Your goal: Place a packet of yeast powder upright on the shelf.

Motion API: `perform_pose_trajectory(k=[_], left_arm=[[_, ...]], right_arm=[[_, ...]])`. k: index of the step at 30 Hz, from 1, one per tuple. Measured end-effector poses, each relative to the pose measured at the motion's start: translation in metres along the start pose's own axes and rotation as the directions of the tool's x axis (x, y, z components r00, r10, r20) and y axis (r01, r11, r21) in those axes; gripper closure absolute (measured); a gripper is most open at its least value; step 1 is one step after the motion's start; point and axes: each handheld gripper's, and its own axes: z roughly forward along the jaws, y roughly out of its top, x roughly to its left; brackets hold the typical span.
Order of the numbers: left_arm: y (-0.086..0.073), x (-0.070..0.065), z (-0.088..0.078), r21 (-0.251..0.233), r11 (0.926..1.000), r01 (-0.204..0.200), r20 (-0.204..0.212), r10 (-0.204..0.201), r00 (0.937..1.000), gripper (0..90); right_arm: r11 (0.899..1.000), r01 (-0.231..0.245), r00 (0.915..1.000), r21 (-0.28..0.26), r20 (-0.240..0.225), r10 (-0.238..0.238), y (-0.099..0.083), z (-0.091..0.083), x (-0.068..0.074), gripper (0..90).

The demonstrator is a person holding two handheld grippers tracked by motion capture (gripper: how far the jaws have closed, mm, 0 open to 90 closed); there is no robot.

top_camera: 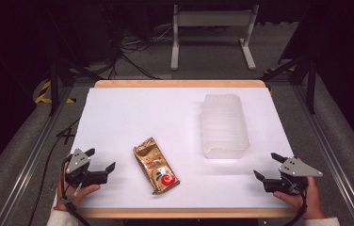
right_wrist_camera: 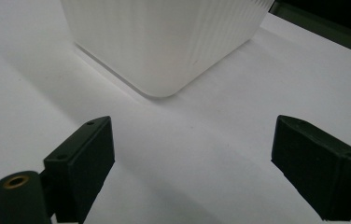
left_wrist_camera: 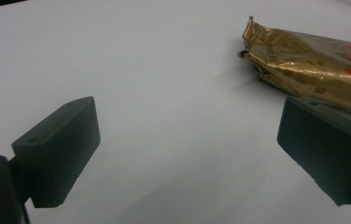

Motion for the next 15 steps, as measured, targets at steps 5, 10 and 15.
perform_pose_trajectory(k=[5, 10, 15], left_arm=[[-0.0012, 0.0025, 0.0018, 0.014, 0.9997, 0.020, -0.004, -0.020, 0.9998, 7.3], [-0.0023, 0.0015, -0.0012, 0.007, 0.9997, 0.024, 0.014, -0.025, 0.9996, 7.2], [-0.0038, 0.0001, -0.0029, 0.019, 0.9991, 0.037, 0.017, -0.038, 0.9992, 6.2]], right_arm=[[1.000, 0.009, 0.9999, 0.018, 0.007, -0.009, -0.0010, 0.0017, 0.0003, 14.1], [1.000, 0.014, 0.9997, 0.019, 0.019, -0.015, 0.0016, 0.0028, 0.0019, 14.1], [1.000, 0.024, 0.9996, 0.019, 0.011, -0.024, 0.0042, 0.0060, 0.0038, 14.1]])
